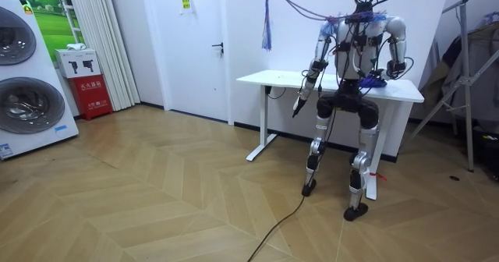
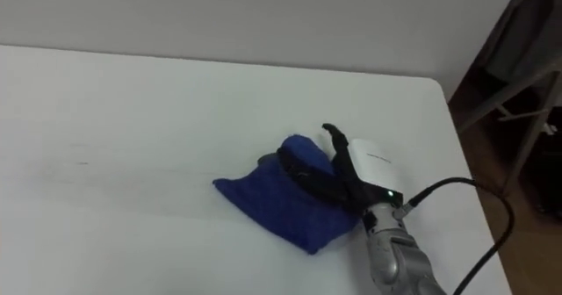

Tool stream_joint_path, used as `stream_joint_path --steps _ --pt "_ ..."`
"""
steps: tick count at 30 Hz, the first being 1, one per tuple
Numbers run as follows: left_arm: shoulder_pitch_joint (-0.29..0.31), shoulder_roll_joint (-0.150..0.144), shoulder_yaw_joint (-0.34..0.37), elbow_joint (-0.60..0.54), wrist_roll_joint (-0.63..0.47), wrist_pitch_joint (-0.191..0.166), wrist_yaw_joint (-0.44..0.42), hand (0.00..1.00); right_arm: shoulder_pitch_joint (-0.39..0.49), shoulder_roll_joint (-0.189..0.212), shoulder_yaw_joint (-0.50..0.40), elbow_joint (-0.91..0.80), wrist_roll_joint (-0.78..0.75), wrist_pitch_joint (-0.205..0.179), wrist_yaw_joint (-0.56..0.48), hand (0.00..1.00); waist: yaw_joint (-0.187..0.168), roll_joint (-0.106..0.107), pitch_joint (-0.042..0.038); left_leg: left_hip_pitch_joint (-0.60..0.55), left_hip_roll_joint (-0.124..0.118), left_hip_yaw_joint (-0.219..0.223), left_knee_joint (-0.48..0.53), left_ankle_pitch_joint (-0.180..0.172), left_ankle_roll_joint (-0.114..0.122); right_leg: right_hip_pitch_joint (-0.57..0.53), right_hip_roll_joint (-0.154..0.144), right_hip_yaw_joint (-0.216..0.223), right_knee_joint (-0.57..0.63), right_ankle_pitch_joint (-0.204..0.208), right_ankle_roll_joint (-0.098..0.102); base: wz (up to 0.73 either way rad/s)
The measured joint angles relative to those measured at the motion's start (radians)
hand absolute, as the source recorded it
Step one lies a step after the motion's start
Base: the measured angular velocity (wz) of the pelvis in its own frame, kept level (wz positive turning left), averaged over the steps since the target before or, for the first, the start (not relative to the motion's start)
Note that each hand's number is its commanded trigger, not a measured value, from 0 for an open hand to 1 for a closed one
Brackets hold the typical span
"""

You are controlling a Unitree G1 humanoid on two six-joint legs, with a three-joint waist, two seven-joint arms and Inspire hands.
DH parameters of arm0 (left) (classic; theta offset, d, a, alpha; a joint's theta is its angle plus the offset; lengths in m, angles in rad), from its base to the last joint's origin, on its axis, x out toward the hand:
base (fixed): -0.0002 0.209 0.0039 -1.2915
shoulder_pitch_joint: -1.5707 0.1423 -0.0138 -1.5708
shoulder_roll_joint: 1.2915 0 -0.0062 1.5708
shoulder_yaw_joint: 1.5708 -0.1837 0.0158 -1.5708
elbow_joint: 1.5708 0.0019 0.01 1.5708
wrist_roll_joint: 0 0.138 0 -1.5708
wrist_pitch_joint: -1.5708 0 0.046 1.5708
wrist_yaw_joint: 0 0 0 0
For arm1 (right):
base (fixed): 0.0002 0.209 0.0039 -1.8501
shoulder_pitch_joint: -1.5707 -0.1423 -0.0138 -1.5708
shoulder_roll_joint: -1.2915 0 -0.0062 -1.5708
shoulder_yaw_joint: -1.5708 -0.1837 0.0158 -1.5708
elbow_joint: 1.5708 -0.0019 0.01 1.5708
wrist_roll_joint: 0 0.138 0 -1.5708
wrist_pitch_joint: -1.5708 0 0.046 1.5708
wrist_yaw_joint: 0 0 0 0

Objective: Wipe table

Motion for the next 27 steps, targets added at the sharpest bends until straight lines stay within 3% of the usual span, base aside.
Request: stream_joint_path --steps 4,9,15,20,23,27 --pt "0.007 0.0 0.002 0.007 -0.014 -0.005 -0.002 0.0 0.001 -0.035 -0.072 -0.024 0.006 0.009 0.001 0.0 -0.011 -0.004 0.0065 -0.002 0.0 0.009 -0.001 0.0 0.0 -0.002 -0.001 0.012 0.001 0.0 0.0 -0.07" --pt "0.022 0.002 0.025 0.009 -0.014 -0.005 -0.008 0.0 0.001 -0.065 -0.136 -0.094 0.009 0.036 0.001 0.0 -0.03 -0.01 0.0079 0.0 0.001 0.015 -0.005 0.0 0.0 -0.005 -0.001 0.022 0.001 0.0 0.0 -0.04" --pt "0.022 0.001 0.046 0.027 -0.012 -0.005 -0.007 0.0 0.001 -0.071 -0.195 -0.126 0.009 0.042 -0.002 0.0 -0.039 -0.03 -0.0001 -0.002 0.001 0.026 -0.01 0.0 0.001 -0.018 -0.002 0.032 0.002 0.0 0.0 -0.05" --pt "0.026 -0.003 0.109 0.034 -0.009 -0.005 -0.009 0.0 0.001 -0.072 -0.29 -0.124 0.052 0.041 -0.043 0.0 -0.046 -0.035 0.0016 0.003 0.001 0.038 -0.009 -0.003 0.005 -0.019 -0.005 0.041 0.006 0.0 0.0 -0.05" --pt "0.039 0.006 0.132 0.035 -0.009 -0.006 -0.009 0.0 0.001 -0.096 -0.344 -0.058 0.128 0.014 -0.075 0.0 -0.061 -0.038 0.0027 0.009 0.0 0.038 -0.009 -0.004 0.006 -0.017 -0.005 0.04 0.006 0.0 0.0 0.0" --pt "0.046 0.004 0.161 0.042 -0.01 -0.005 -0.007 0.0 0.0 -0.12 -0.45 0.064 0.216 0.034 -0.114 0.0 -0.079 -0.047 0.0089 -0.005 0.001 0.038 -0.007 -0.005 0.007 -0.025 -0.008 0.037 0.019 -0.001 0.002 0.0"
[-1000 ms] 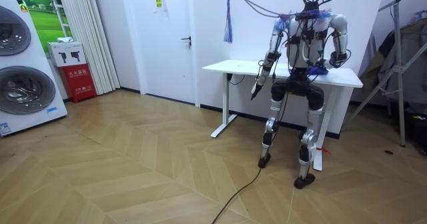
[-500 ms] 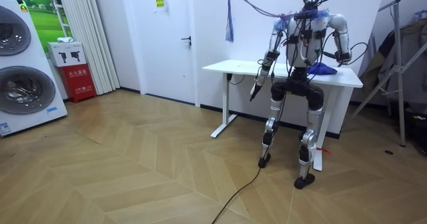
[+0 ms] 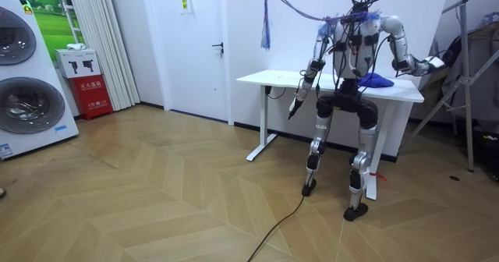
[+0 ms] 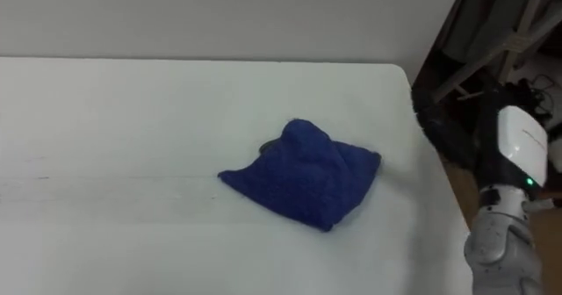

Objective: Wipe table

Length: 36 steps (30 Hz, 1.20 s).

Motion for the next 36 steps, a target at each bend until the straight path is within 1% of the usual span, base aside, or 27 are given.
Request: stream_joint_path --steps 1,3,7,9,11,13,15,17,19,20,22,23,25,26,27,28,29,30,31,32,34,35,36 --pt "0.0 0.0 0.018 0.0 -0.002 0.002 0.0 0.0 0.0 -0.011 -0.021 0.038 0.038 0.011 -0.015 0.0 -0.005 0.0 0.0 -0.002 0.0 0.0 0.001 0.0 0.0 -0.001 0.0 0.0 0.0 0.0 0.0 0.0" --pt "0.005 0.003 0.045 0.0 -0.003 0.007 0.002 0.0 0.0 -0.02 -0.049 0.094 0.09 0.024 -0.038 0.0 -0.007 -0.006 0.0002 -0.001 0.0 0.0 0.003 -0.001 0.001 0.001 0.0 0.0 0.0 0.0 0.0 0.0" --pt "0.013 0.007 0.077 0.0 -0.001 0.01 0.002 0.0 0.003 -0.037 -0.097 0.24 0.22 0.038 -0.063 0.0 -0.032 -0.017 -0.0068 0.002 0.0 0.002 0.006 -0.004 0.003 0.003 -0.001 0.001 0.005 0.0 0.0 0.0" --pt "0.009 0.008 0.089 0.0 0.003 0.009 0.002 0.0 0.012 -0.038 -0.12 0.299 0.261 0.04 -0.063 0.0 -0.036 -0.02 -0.0079 0.002 0.0 0.003 0.006 -0.004 0.003 0.001 -0.001 0.001 0.005 0.0 0.0 -0.02" --pt "0.0 0.008 0.1 0.0 0.003 0.009 0.002 0.0 0.016 -0.038 -0.146 0.359 0.314 0.041 -0.063 0.0 -0.043 -0.019 -0.0081 0.006 0.0 0.004 0.007 -0.004 0.003 0.0 -0.001 0.004 0.005 0.0 0.0 -0.04" --pt "-0.002 0.008 0.109 0.001 0.004 0.009 0.001 0.0 0.025 -0.041 -0.175 0.454 0.368 0.041 -0.07 0.0 -0.045 -0.015 -0.0086 0.009 0.0 0.01 0.006 -0.004 0.003 0.001 -0.001 0.008 0.001 0.0 0.0 -0.08" --pt "-0.004 0.008 0.11 0.005 0.007 0.009 0.0 0.0 0.027 -0.041 -0.195 0.525 0.411 0.041 -0.07 0.0 -0.05 -0.014 -0.0072 0.009 0.001 0.019 0.006 -0.006 0.003 0.002 -0.001 0.013 -0.001 0.0 0.0 -0.11" --pt "0.001 0.011 0.111 0.009 0.008 0.009 -0.001 0.0 0.032 -0.042 -0.196 0.593 0.449 0.041 -0.069 0.0 -0.058 -0.012 -0.0079 0.01 0.001 0.019 0.011 -0.01 0.002 0.005 -0.001 0.013 0.0 0.0 0.0 -0.04" --pt "-0.008 0.014 0.11 0.032 0.008 0.007 -0.011 0.0 0.054 -0.043 -0.195 0.679 0.491 0.044 -0.046 0.0 -0.06 -0.006 -0.0086 0.009 0.002 0.022 0.022 -0.021 0.003 0.007 -0.001 0.016 0.002 0.0 0.0 -0.05" --pt "-0.008 0.014 0.11 0.035 0.008 0.007 -0.014 0.0 0.061 -0.043 -0.195 0.702 0.493 0.049 -0.037 0.0 -0.06 -0.006 -0.0085 0.008 0.003 0.022 0.024 -0.023 0.004 0.006 -0.001 0.016 0.002 0.0 0.0 0.0" --pt "-0.004 0.015 0.11 0.046 0.016 0.009 -0.014 0.0 0.082 -0.044 -0.195 0.781 0.497 0.075 0.0 0.0 -0.063 -0.007 -0.0083 -0.004 0.003 0.023 0.043 -0.032 0.005 0.005 -0.001 0.018 0.002 0.0 0.0 0.0" --pt "-0.004 0.015 0.109 0.046 0.016 0.011 -0.014 0.0 0.088 -0.044 -0.195 0.798 0.5 0.079 0.008 0.0 -0.064 -0.007 -0.0086 -0.006 0.003 0.022 0.048 -0.036 0.005 0.004 -0.001 0.018 0.002 0.0 0.0 0.0" --pt "-0.003 0.015 0.109 0.045 0.016 0.023 -0.014 0.0 0.12 -0.043 -0.188 0.846 0.514 0.103 0.044 0.0 -0.062 -0.006 -0.0076 -0.01 0.005 0.02 0.073 -0.052 0.006 0.006 0.0 0.016 0.002 0.0 0.0 0.0" --pt "-0.004 0.015 0.107 0.049 0.016 0.029 -0.014 0.0 0.129 -0.042 -0.169 0.876 0.516 0.12 0.06 0.0 -0.061 -0.004 -0.0087 -0.01 0.005 0.02 0.075 -0.056 0.005 0.008 0.0 0.015 0.002 0.0 0.001 0.0" --pt "-0.004 0.015 0.107 0.056 0.016 0.029 -0.014 0.0 0.135 -0.037 -0.158 0.883 0.515 0.13 0.07 0.0 -0.06 -0.008 -0.011 -0.01 0.005 0.02 0.075 -0.056 0.006 0.01 0.0 0.015 0.003 0.0 0.001 0.0" --pt "-0.009 0.018 0.107 0.079 0.016 0.031 -0.014 0.0 0.148 -0.023 -0.136 0.883 0.516 0.147 0.086 0.0 -0.057 -0.004 -0.0097 -0.01 0.006 0.022 0.075 -0.056 0.006 0.012 0.0 0.015 0.008 0.0 0.001 -0.04" --pt "-0.007 0.017 0.1 0.086 0.015 0.035 -0.014 0.0 0.157 -0.007 -0.11 0.884 0.521 0.157 0.096 0.0 -0.057 0.001 -0.013 -0.007 0.007 0.024 0.078 -0.057 0.006 0.013 0.0 0.015 0.009 0.0 0.001 -0.03" --pt "-0.006 0.016 0.094 0.088 0.015 0.037 -0.014 0.0 0.163 0.003 -0.105 0.884 0.523 0.16 0.101 0.0 -0.058 0.006 -0.0144 -0.007 0.008 0.024 0.081 -0.058 0.007 0.015 0.0 0.013 0.011 0.0 0.001 0.0" --pt "-0.007 0.014 0.087 0.099 0.014 0.037 -0.013 0.0 0.172 0.023 -0.101 0.884 0.524 0.163 0.107 0.0 -0.056 0.008 -0.0134 -0.007 0.008 0.023 0.085 -0.062 0.008 0.016 0.0 0.012 0.013 0.0 0.001 0.0" --pt "-0.008 0.014 0.083 0.109 0.015 0.038 -0.012 0.0 0.173 0.034 -0.09 0.884 0.524 0.164 0.108 0.0 -0.056 0.013 -0.0148 -0.007 0.008 0.023 0.087 -0.063 0.008 0.017 0.0 0.012 0.013 0.0 0.001 0.0" --pt "-0.009 0.012 0.047 0.12 0.019 0.043 -0.01 0.0 0.173 0.079 -0.009 0.883 0.519 0.17 0.118 0.0 -0.053 0.023 -0.014 -0.007 0.01 0.025 0.092 -0.071 0.004 0.014 0.0 0.013 0.014 0.0 0.001 -0.05" --pt "-0.009 0.009 0.039 0.124 0.023 0.044 -0.01 0.0 0.171 0.088 0.008 0.882 0.517 0.175 0.121 0.0 -0.051 0.024 -0.0125 -0.007 0.01 0.025 0.092 -0.072 0.004 0.014 0.0 0.012 0.015 0.0 0.001 0.0" --pt "-0.011 0.004 0.017 0.125 0.031 0.046 -0.01 0.0 0.165 0.105 0.034 0.88 0.506 0.179 0.129 0.0 -0.048 0.034 -0.0116 -0.007 0.01 0.025 0.094 -0.074 0.004 0.011 0.0 0.011 0.017 0.0 0.001 0.0"
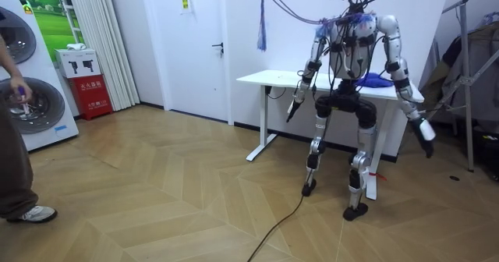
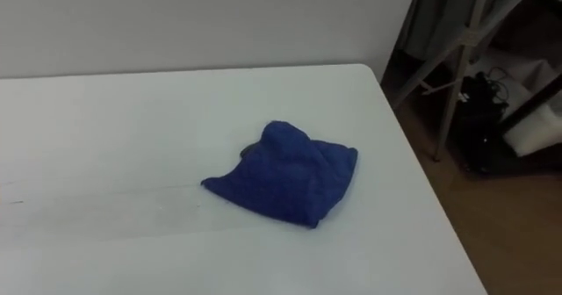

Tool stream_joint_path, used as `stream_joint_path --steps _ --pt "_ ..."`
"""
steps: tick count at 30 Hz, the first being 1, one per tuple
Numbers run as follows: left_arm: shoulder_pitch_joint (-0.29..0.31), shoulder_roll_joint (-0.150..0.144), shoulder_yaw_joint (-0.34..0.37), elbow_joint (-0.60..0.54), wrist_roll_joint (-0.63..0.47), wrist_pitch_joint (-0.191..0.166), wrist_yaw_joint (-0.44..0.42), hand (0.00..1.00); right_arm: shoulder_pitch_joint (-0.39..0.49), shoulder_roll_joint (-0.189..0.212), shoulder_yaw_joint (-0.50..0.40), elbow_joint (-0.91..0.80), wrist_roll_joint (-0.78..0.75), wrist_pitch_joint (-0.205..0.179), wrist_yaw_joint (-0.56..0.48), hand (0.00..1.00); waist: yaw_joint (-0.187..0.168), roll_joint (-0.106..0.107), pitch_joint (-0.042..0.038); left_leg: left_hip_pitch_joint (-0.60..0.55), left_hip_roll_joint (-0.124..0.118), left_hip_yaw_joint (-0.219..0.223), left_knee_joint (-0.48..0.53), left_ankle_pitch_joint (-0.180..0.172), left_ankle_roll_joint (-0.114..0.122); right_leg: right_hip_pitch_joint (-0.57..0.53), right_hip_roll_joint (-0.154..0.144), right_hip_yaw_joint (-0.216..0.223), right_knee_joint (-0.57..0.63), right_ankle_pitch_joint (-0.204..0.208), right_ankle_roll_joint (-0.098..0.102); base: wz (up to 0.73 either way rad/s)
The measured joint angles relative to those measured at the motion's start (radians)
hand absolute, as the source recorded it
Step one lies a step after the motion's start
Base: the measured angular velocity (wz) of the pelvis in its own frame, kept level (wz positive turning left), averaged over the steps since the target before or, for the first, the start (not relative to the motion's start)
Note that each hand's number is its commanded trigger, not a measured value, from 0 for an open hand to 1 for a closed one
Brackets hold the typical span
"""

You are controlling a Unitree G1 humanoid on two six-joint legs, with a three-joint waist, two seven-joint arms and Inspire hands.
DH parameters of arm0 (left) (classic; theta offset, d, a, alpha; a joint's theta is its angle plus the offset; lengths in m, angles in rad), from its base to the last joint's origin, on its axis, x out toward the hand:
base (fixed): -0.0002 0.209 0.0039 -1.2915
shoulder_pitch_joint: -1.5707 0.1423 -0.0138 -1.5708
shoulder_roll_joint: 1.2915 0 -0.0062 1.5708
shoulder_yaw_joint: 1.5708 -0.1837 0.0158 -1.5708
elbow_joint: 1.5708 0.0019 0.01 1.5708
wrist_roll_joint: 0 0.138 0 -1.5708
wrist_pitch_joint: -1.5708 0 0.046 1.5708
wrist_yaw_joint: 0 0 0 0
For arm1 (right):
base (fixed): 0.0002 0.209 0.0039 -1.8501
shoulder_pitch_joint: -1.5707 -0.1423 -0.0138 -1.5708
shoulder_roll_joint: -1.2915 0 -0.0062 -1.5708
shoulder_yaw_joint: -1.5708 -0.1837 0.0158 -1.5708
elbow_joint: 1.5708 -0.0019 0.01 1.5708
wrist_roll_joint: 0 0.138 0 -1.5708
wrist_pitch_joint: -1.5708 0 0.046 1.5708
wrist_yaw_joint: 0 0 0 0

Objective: Wipe table

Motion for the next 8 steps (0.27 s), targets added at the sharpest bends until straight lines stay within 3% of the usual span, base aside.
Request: stream_joint_path --steps 1,4,5,6,8 --pt "-0.002 -0.003 -0.026 0.001 0.006 0.001 0.001 0.0 -0.008 0.01 0.026 -0.006 -0.041 0.004 0.005 0.0 0.004 0.006 0.004 -0.002 0.0 0.0 0.002 0.0 0.0 -0.001 0.0 0.002 0.001 0.0 0.0 0.0" --pt "-0.027 -0.014 -0.061 0.033 0.006 0.001 0.009 0.0 -0.046 0.031 0.072 -0.021 -0.085 0.004 0.005 0.0 0.016 0.031 0.0033 -0.001 0.0 0.001 -0.005 0.006 0.004 0.002 0.0 0.002 -0.002 -0.001 0.001 0.0" --pt "-0.039 -0.018 -0.083 0.042 0.006 0.001 0.019 0.0 -0.061 0.04 0.096 -0.038 -0.085 0.002 0.0 0.0 0.019 0.042 0.0068 0.0 0.0 0.001 -0.008 0.009 0.003 0.003 0.001 0.002 -0.003 -0.002 0.002 0.0" --pt "-0.041 -0.02 -0.094 0.042 0.006 0.001 0.02 0.0 -0.064 0.044 0.106 -0.055 -0.084 0.0 -0.005 0.0 0.019 0.043 0.0068 0.001 0.0 0.001 -0.01 0.01 0.002 0.003 0.001 0.002 -0.004 -0.002 0.002 0.0" --pt "-0.055 -0.035 -0.108 0.042 0.004 0.0 0.021 0.0 -0.085 0.06 0.158 -0.106 -0.073 -0.031 -0.018 0.0 0.024 0.047 0.0077 0.0 -0.001 0.001 -0.021 0.019 0.001 -0.003 0.001 0.0 -0.006 -0.002 0.002 0.0"
